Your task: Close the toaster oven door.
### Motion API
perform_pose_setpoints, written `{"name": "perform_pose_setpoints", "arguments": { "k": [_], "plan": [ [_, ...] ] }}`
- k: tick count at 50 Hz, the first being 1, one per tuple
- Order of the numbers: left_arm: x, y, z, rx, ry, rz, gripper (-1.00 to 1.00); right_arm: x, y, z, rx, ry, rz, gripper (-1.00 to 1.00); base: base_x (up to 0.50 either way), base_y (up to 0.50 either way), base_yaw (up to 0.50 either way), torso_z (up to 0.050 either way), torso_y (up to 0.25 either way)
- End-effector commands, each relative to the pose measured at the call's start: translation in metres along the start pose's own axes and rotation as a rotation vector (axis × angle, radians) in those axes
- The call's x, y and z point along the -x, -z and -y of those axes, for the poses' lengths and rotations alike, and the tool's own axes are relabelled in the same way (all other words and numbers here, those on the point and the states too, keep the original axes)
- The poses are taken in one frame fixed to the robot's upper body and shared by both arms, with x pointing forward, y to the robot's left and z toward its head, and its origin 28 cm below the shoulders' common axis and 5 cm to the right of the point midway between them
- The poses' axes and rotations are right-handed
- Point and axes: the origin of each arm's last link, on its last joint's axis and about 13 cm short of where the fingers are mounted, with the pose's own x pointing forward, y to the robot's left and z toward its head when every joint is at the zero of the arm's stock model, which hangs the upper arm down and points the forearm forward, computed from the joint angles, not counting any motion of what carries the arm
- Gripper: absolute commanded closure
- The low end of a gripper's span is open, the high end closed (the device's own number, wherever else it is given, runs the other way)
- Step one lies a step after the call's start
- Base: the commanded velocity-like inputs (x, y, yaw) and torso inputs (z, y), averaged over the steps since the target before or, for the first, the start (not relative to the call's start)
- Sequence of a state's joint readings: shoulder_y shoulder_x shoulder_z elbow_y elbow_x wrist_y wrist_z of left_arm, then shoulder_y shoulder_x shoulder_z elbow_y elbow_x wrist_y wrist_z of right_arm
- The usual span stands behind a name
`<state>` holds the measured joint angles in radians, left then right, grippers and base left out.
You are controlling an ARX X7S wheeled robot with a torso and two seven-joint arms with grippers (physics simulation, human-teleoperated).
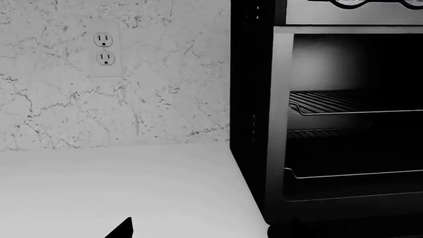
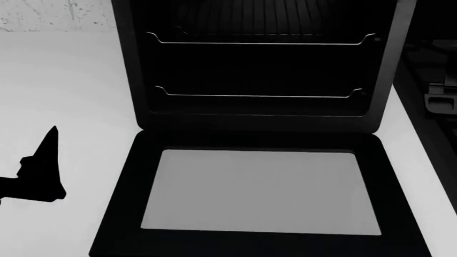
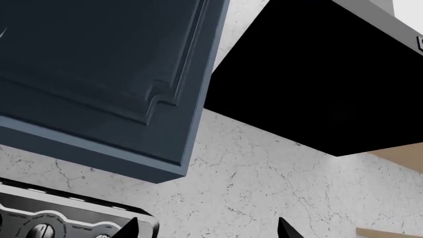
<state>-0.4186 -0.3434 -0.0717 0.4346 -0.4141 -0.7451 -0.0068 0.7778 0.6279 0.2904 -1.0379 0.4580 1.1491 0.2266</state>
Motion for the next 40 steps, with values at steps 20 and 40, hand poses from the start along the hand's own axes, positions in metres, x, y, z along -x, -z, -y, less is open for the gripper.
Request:
{"name": "perform_pose_setpoints", "arguments": {
  "k": [20, 40],
  "plan": [
    [0.018, -0.029, -0.054, -1.072, 0.531, 0.187, -1.00, 0.004, -0.006, 0.001, -0.003, -0.002, 0.012, -1.00, 0.00, 0.00, 0.00, 0.000, 0.000],
    [0.038, -0.027, -0.058, -1.264, 0.852, 0.185, -1.00, 0.006, -0.008, 0.002, -0.001, 0.003, 0.008, -1.00, 0.00, 0.00, 0.00, 0.000, 0.000]
  ]
}}
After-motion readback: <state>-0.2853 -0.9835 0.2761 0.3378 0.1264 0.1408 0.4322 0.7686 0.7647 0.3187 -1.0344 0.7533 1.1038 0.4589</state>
